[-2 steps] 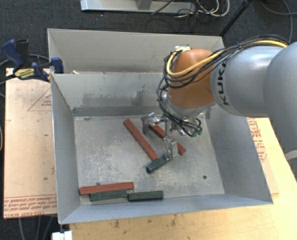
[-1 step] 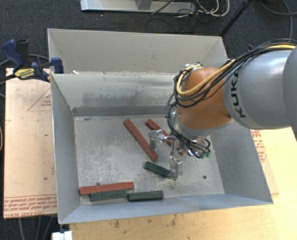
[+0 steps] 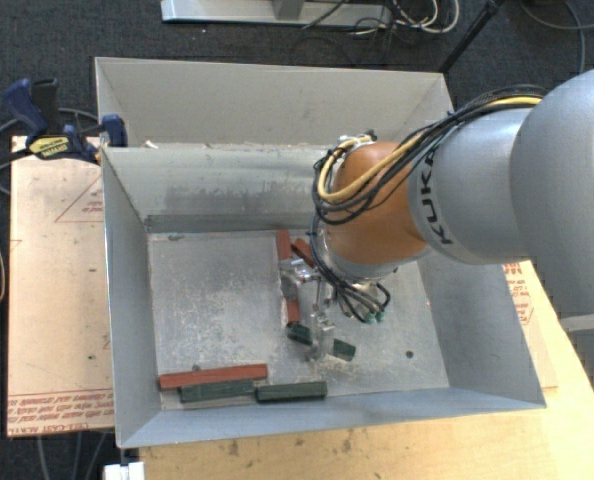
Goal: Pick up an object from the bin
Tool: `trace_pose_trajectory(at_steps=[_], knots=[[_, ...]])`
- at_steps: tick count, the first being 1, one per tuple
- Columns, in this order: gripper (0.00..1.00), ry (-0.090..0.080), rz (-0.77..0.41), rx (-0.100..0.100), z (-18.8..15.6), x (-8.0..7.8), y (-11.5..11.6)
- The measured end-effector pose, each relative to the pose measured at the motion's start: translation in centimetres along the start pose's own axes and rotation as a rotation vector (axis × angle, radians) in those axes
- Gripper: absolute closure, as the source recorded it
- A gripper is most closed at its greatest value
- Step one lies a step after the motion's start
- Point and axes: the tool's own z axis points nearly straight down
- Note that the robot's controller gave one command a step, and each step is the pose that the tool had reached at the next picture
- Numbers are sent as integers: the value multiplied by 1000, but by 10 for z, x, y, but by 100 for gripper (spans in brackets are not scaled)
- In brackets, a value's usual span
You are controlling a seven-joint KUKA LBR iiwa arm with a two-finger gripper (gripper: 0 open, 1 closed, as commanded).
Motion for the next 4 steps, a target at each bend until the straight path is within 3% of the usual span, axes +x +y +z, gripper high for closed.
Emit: trace_pose_trajectory(at_steps=[1, 2, 3, 4], knots=[[0, 2, -5, 0, -8, 40, 12], [0, -3, -13, 2, 6, 53, -50], [100, -5, -20, 2, 6, 52, -48], [100, -10, 19, 4, -172, 54, -56]])
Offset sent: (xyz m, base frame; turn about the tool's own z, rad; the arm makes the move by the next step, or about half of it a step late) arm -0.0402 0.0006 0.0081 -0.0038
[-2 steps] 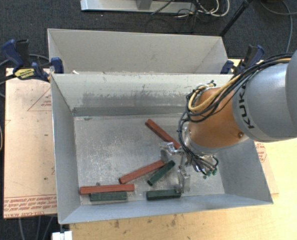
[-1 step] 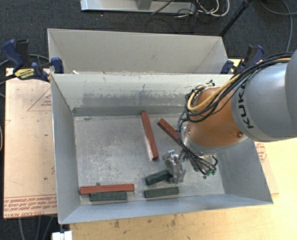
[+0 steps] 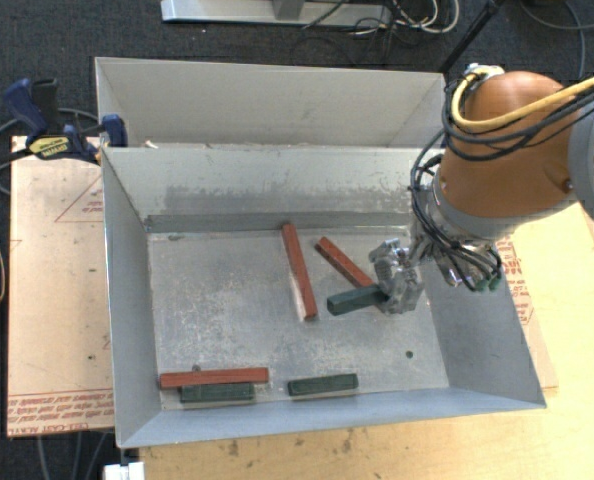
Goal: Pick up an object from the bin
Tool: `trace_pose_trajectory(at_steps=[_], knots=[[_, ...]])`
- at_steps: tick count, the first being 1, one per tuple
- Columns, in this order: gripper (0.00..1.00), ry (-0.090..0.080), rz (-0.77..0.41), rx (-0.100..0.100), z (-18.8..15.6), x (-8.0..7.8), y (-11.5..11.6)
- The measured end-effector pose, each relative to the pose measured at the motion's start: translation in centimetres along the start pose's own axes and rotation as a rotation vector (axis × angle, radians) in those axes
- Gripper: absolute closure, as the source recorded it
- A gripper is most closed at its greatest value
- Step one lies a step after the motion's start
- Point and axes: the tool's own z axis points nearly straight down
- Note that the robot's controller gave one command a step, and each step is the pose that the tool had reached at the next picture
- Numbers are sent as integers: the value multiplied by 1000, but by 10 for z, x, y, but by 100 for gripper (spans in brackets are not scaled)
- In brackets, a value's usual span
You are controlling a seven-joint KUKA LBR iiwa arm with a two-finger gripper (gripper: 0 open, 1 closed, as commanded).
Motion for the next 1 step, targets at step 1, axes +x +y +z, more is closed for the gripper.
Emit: trace_pose_trajectory(at_steps=[1], knots=[[100, 11, -57, -3, 2, 17, -10]])
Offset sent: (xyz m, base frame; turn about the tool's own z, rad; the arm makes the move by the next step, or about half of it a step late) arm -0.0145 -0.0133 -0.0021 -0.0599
